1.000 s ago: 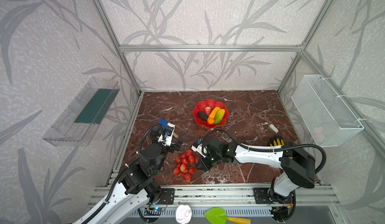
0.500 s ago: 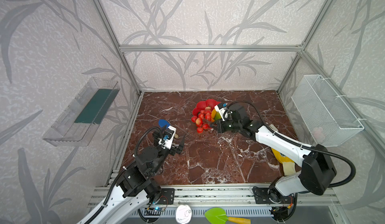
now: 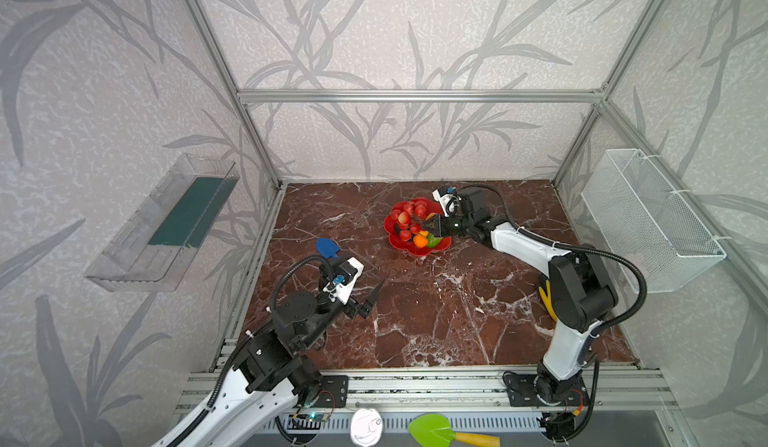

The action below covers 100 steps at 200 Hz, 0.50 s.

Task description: Place and organize the fake fruits in the fruit bowl

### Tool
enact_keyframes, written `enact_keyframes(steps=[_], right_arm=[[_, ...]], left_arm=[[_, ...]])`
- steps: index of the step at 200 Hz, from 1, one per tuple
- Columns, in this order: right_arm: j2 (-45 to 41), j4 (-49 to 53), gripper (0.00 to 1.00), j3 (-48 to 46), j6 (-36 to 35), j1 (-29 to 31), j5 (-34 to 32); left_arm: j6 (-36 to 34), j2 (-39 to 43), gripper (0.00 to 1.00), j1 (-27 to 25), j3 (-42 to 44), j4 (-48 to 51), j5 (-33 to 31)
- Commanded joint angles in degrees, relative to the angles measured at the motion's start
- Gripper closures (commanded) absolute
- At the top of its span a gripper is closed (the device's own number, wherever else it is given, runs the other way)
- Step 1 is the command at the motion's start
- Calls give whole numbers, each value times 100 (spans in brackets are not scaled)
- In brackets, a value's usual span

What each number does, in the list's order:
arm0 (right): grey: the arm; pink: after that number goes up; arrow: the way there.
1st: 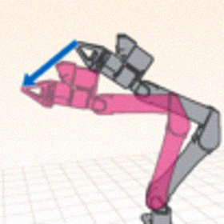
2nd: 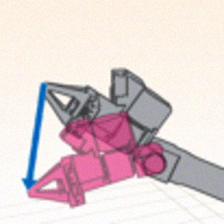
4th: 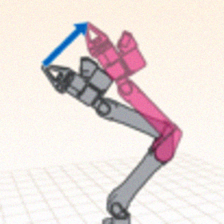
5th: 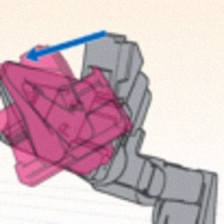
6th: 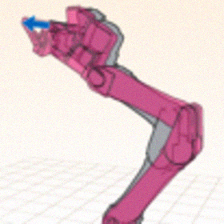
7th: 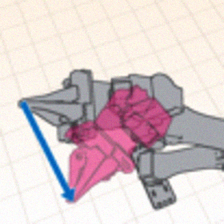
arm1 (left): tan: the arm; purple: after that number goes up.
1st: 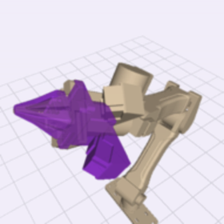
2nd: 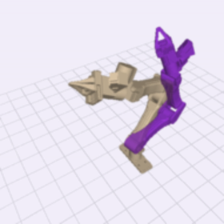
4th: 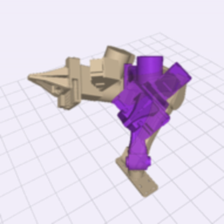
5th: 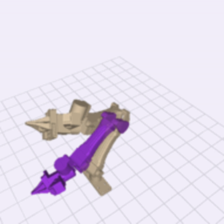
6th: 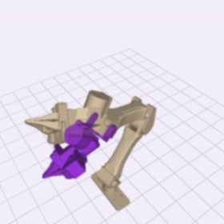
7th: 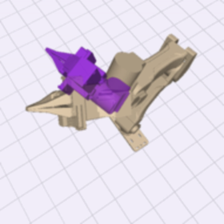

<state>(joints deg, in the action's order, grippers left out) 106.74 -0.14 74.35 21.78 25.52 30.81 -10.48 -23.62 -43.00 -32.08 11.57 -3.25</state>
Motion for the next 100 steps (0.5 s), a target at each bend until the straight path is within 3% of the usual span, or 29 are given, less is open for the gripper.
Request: enact_keyframes(steps=[1,22,45,82,100], right_arm=[[114,-239,100,128,-139,-59,132],[205,-271,91,15,-106,-133,31],[97,-257,56,-41,-44,-259,72],[-627,-228,21,-290,-53,-424,-171],[-1220,-81,0,-569,-158,-451,-481]], left_arm=[[-26,-102,0,37,39,1,419],[-24,-209,0,36,9,23,367],[167,-249,0,30,30,-213,-251],[395,-435,0,37,195,-995,-1350],[409,-680,0,38,464,-1780,-2191]])
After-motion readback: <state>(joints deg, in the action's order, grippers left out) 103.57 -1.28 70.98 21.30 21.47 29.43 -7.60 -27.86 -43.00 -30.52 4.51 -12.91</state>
